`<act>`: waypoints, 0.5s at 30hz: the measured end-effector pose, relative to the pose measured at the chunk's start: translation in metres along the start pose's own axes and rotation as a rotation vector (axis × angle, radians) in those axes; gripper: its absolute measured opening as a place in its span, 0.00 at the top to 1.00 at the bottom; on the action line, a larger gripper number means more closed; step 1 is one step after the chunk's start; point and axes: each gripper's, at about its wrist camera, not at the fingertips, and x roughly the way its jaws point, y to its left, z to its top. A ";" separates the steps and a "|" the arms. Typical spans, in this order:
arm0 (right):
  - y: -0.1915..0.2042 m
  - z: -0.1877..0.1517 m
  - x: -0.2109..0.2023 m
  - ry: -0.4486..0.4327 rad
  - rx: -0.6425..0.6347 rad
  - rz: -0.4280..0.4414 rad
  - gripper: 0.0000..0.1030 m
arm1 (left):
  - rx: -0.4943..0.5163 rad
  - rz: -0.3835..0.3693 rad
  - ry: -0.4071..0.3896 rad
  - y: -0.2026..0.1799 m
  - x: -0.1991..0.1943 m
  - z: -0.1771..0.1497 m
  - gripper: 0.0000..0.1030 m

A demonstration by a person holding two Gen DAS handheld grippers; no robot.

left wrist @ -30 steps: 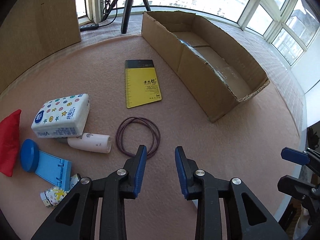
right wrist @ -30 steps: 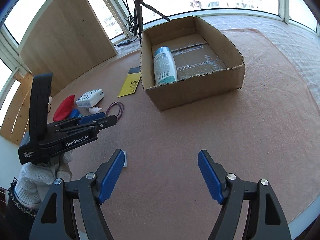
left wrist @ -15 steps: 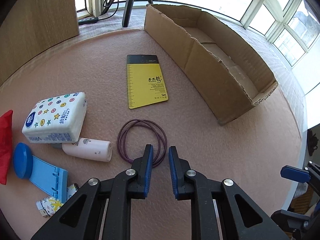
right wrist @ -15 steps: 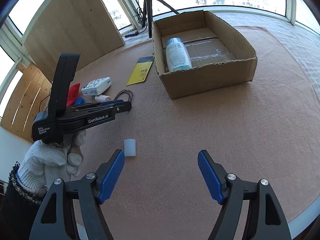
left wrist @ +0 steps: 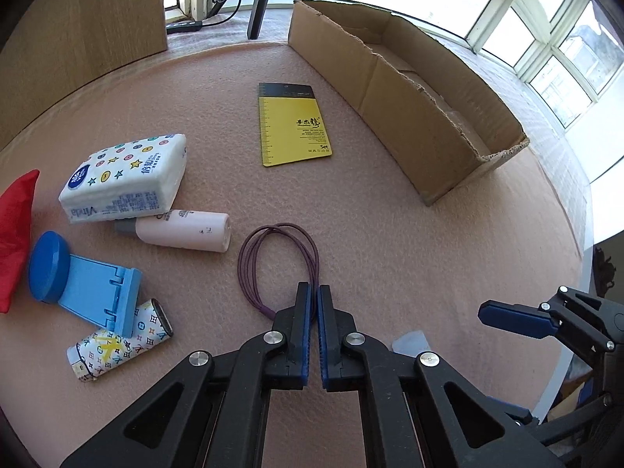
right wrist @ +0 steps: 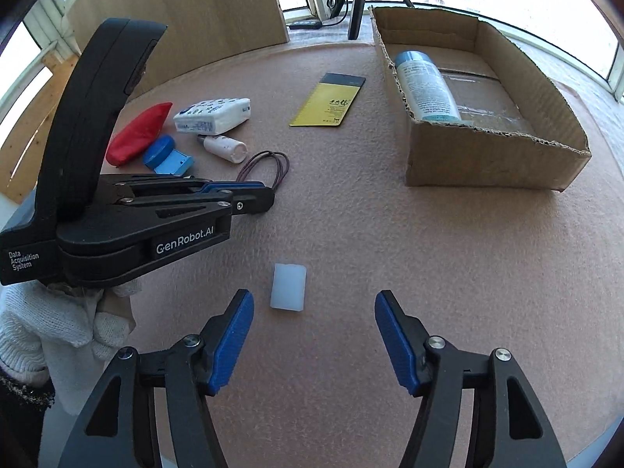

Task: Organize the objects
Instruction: 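Grasp the purple rubber band with the left gripper while the right gripper grasps the white cylinder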

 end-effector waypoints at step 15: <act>0.013 -0.002 0.019 0.035 -0.064 -0.042 0.55 | -0.061 -0.020 -0.017 -0.010 -0.031 -0.068 0.97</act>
